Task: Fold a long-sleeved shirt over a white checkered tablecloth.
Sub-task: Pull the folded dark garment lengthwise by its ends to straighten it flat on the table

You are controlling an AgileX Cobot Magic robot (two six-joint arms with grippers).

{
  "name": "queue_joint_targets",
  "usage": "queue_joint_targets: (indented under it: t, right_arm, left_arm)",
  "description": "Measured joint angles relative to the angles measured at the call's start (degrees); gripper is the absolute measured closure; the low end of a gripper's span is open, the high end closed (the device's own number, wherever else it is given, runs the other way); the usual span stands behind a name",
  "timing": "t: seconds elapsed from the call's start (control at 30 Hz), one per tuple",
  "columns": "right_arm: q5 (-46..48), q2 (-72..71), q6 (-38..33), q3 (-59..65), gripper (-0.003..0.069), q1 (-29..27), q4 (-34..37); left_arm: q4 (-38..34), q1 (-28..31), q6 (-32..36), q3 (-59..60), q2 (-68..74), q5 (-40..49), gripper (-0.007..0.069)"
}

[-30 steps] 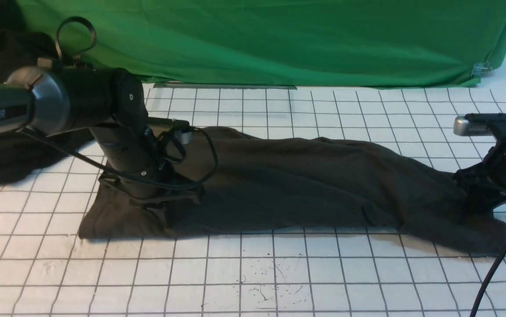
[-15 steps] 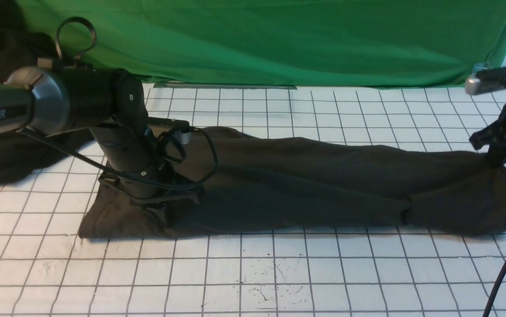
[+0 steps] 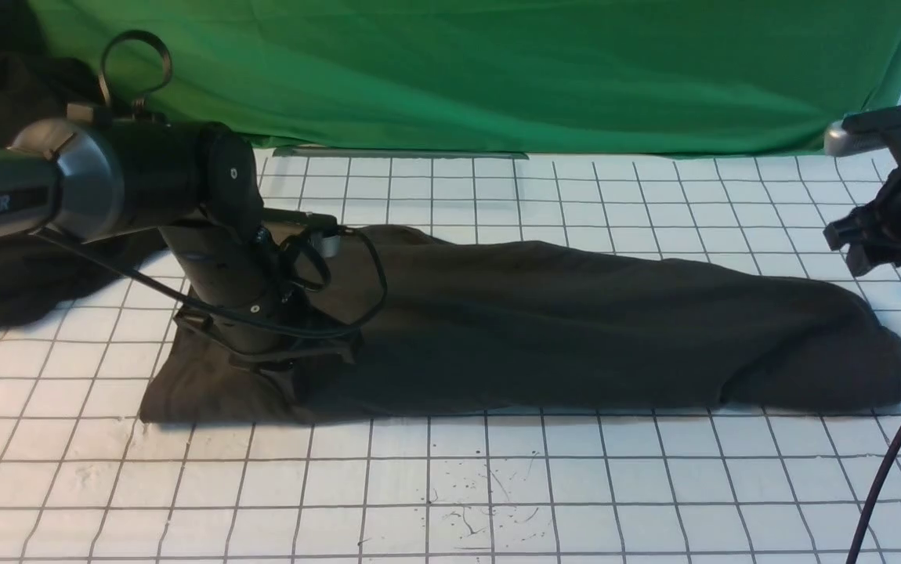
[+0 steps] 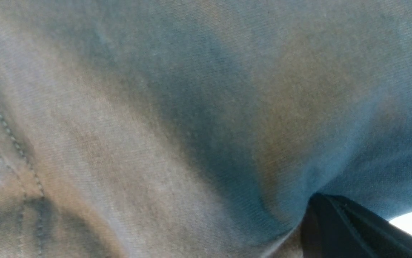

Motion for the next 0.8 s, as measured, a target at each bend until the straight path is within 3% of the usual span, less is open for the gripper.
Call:
queue_joint_targets:
  t: [0.03, 0.07, 0.13, 0.3, 0.4, 0.5, 0.6, 0.8]
  right_arm:
    - [6.0, -0.8, 1.4, -1.4, 0.0118, 0.7, -0.1]
    - [6.7, -1.1, 1.5, -1.8, 0.0108, 0.8, -0.1]
    - [16.6, -2.9, 2.6, -3.4, 0.0054, 1.4, 0.0]
    - [21.6, -8.6, 3.4, 2.1, 0.0113, 0.7, 0.0]
    - [21.3, -11.3, 3.2, 9.3, 0.0112, -1.7, 0.2]
    - [19.0, -11.4, 3.2, 12.8, 0.0097, -4.4, 1.2]
    - [14.3, -10.7, 2.3, 15.7, 0.0087, -7.6, 6.9]
    - [7.9, -9.7, -0.9, 15.7, 0.01, -8.2, 12.6]
  left_arm:
    - [0.0, 0.0, 0.0, 0.0, 0.0, 0.0, 0.0627]
    - [0.0, 0.0, 0.0, 0.0, 0.0, 0.0, 0.0627]
    - [0.0, 0.0, 0.0, 0.0, 0.0, -0.1, 0.0627]
    - [0.0, 0.0, 0.0, 0.0, 0.0, -0.4, 0.0627]
    - [-1.2, 0.0, 0.0, 0.0, 0.0, -0.8, 0.0627]
    - [-2.4, 0.0, 0.1, 0.0, 0.0, -0.9, 0.0627]
    - [-4.5, 0.0, 1.6, 0.0, 0.0, -1.2, 0.0627]
    - [-5.1, 0.0, 1.9, 0.0, 0.0, -1.6, 0.0627]
